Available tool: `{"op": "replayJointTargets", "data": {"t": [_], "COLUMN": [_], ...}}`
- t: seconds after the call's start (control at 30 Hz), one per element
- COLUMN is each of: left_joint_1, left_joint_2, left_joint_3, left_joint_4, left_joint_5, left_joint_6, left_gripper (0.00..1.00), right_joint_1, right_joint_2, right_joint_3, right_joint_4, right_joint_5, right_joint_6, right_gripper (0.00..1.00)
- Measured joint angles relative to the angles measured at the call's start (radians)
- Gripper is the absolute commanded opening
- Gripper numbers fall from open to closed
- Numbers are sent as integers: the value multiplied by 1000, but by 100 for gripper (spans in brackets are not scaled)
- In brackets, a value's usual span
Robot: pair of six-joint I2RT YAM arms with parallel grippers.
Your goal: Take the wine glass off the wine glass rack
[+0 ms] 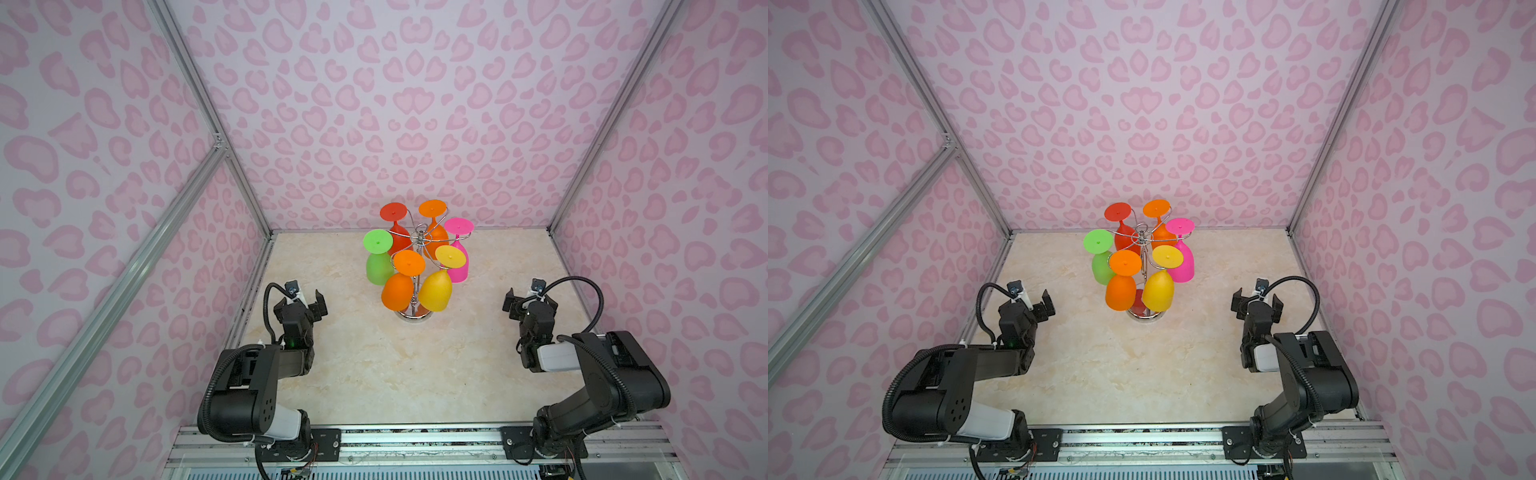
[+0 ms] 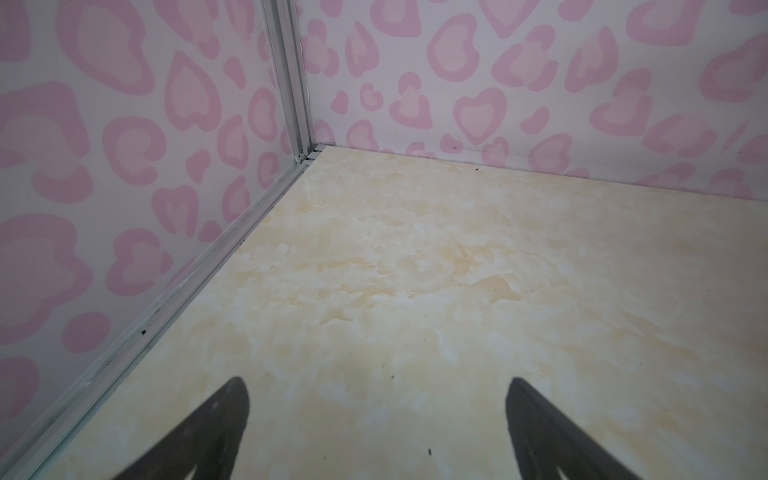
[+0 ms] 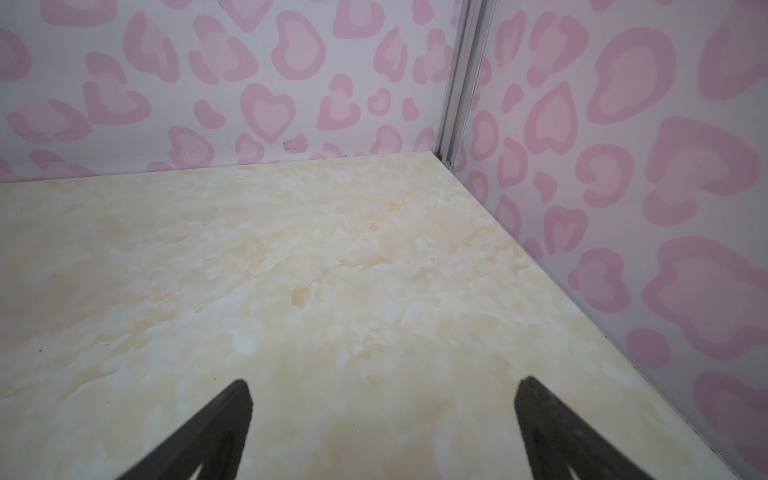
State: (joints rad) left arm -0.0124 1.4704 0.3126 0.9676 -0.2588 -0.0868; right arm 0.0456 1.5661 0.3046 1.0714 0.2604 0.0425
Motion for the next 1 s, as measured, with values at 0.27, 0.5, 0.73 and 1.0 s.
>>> {"op": "replayJointTargets", "data": {"t": [0.27, 0.5, 0.73, 1.0], "left_joint_1": [0, 0, 0, -28], "left_joint_2": [0, 0, 0, -126], "left_joint_3": [0, 0, -1, 32], "left_joint_4": [0, 0, 2, -85], "left_joint_5": [0, 0, 0, -30], "left_joint_6": [0, 0, 0, 8], "left_gripper": [98, 98, 98, 98], "right_joint_1": [15, 16, 18, 27], "right_joint_2": [1, 1, 1, -139], "right_joint_3": [2, 2, 2, 64], "right_joint_4": [0, 0, 1, -143], "right_joint_5": [11, 21, 35, 69], "right_joint_6": [-8, -8, -8, -7], "right_gripper": [99, 99, 99, 99]}}
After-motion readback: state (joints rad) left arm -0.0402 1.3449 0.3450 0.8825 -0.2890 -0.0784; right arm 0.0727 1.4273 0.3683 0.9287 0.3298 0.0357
